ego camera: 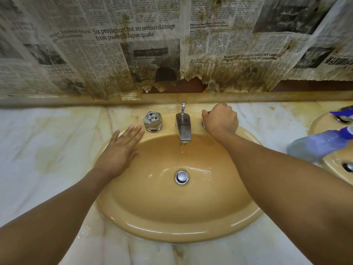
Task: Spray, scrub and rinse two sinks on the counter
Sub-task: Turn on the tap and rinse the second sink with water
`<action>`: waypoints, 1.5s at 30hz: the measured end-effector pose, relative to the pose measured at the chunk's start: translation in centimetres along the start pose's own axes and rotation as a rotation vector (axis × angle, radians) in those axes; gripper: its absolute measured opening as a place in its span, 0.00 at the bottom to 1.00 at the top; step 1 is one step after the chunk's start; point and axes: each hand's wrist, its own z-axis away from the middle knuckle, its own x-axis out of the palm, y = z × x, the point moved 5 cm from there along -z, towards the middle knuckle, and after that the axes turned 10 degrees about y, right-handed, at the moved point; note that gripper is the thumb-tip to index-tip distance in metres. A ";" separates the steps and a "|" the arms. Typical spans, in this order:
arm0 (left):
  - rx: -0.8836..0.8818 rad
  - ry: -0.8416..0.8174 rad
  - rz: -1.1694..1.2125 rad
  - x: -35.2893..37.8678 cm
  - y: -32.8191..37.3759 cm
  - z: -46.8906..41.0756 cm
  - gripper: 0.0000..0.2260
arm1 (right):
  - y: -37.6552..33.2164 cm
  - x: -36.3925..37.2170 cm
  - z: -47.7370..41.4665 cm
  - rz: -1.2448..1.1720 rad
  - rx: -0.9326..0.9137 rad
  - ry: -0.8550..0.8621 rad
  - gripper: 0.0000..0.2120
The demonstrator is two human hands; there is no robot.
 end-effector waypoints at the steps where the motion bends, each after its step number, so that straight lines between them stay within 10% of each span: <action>1: -0.005 0.002 0.008 -0.1 0.0 0.0 0.32 | 0.1 -0.1 0.2 -0.018 0.009 0.001 0.25; 20: -0.505 -0.208 0.289 -5.4 4.5 5.6 0.34 | 10.4 -5.0 11.5 -0.117 -0.363 -0.372 0.31; 45: -0.370 -0.153 0.553 -9.8 30.9 3.0 0.26 | 23.7 -14.7 14.2 -0.411 -0.173 -0.273 0.39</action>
